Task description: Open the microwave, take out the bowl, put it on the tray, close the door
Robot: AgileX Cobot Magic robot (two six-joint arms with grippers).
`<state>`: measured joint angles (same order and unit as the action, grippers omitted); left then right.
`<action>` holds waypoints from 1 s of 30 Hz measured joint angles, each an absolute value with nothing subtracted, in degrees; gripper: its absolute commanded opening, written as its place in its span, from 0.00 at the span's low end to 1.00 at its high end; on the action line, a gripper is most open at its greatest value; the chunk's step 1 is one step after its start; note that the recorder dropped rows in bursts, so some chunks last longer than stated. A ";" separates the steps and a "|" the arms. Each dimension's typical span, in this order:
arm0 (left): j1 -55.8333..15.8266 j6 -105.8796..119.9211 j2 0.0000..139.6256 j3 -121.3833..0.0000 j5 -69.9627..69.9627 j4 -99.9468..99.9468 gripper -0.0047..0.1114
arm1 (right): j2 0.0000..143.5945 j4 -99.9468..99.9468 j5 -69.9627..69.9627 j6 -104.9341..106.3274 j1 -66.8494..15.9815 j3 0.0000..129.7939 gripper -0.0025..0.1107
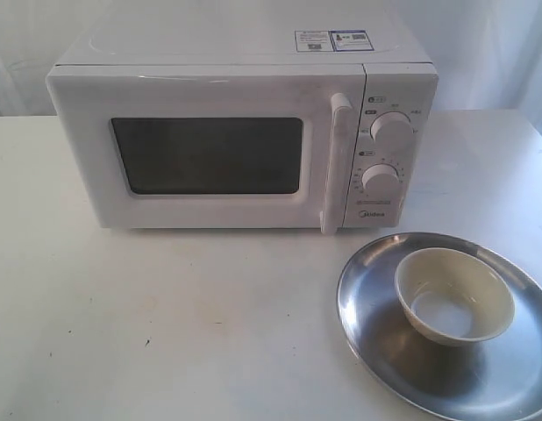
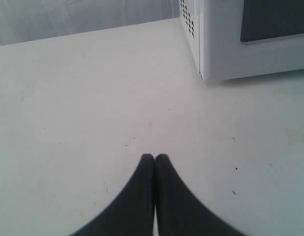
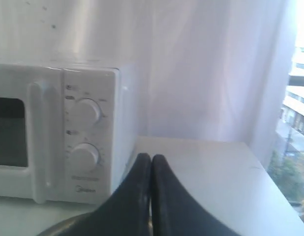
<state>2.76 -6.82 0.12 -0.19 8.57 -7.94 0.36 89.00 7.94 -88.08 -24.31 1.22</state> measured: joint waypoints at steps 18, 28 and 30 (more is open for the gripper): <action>2.76 -6.82 0.12 -0.19 8.57 -7.94 0.04 | 0.36 89.00 0.66 -88.32 -15.61 0.32 0.02; 2.76 -6.82 0.12 -0.19 8.57 -7.94 0.04 | 0.36 39.59 5.61 -39.27 -15.61 0.32 0.02; 2.76 -6.82 0.12 -0.19 8.57 -7.94 0.04 | 0.36 29.77 6.27 -29.88 -15.61 0.30 0.02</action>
<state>2.76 -6.82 0.12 -0.19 8.57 -7.94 0.36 29.77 6.27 -29.88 -15.61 0.30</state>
